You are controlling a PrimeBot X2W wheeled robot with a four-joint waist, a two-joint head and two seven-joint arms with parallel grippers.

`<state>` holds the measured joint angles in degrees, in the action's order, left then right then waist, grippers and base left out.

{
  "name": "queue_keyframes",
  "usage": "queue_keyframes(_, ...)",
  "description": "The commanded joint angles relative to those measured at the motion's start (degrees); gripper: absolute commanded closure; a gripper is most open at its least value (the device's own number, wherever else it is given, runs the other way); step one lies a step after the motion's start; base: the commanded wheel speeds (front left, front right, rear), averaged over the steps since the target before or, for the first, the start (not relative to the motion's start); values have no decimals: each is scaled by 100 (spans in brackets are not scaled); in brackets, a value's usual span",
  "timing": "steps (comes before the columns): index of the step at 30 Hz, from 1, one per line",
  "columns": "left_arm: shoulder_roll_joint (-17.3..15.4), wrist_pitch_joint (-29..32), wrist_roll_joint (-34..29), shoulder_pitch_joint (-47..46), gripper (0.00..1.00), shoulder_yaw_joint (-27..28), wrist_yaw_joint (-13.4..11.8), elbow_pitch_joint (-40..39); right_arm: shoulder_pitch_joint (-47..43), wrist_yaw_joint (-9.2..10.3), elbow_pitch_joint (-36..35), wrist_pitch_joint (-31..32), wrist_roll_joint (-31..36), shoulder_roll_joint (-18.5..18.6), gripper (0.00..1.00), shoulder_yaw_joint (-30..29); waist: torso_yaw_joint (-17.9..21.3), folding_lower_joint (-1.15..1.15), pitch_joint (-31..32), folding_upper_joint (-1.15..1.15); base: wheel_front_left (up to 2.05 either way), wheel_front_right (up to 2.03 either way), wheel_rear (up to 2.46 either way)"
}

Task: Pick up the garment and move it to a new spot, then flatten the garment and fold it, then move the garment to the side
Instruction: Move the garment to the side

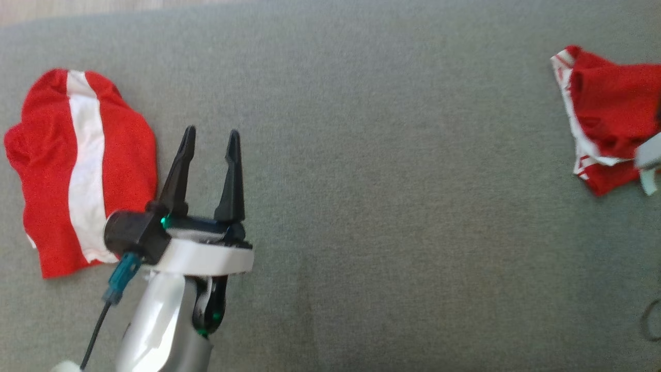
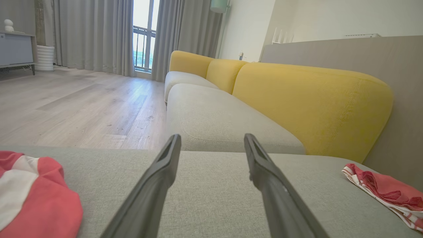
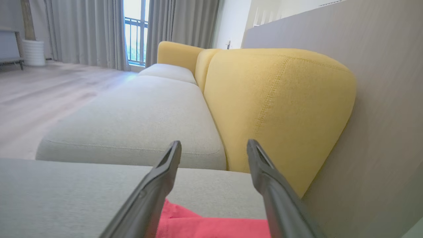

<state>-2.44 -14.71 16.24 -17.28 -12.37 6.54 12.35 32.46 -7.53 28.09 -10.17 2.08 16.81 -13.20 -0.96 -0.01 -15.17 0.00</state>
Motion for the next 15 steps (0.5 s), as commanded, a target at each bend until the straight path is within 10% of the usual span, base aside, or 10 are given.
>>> queue_keyframes(1,-43,-29,33,75,0,269,-35,-235,-208,4,-424,-46,-227,-171,0,162,83,1,285,0,0,0,0)
queue_keyframes(7,-43,-29,5,414,0,389,-45,-301,-1009,4,-1088,11,-630,-1061,0,534,123,1,712,0,0,0,0)
queue_keyframes(15,-43,-29,66,858,0,407,-63,-289,-1943,4,-1193,-157,-769,-1375,0,815,146,1,1194,0,0,0,0)
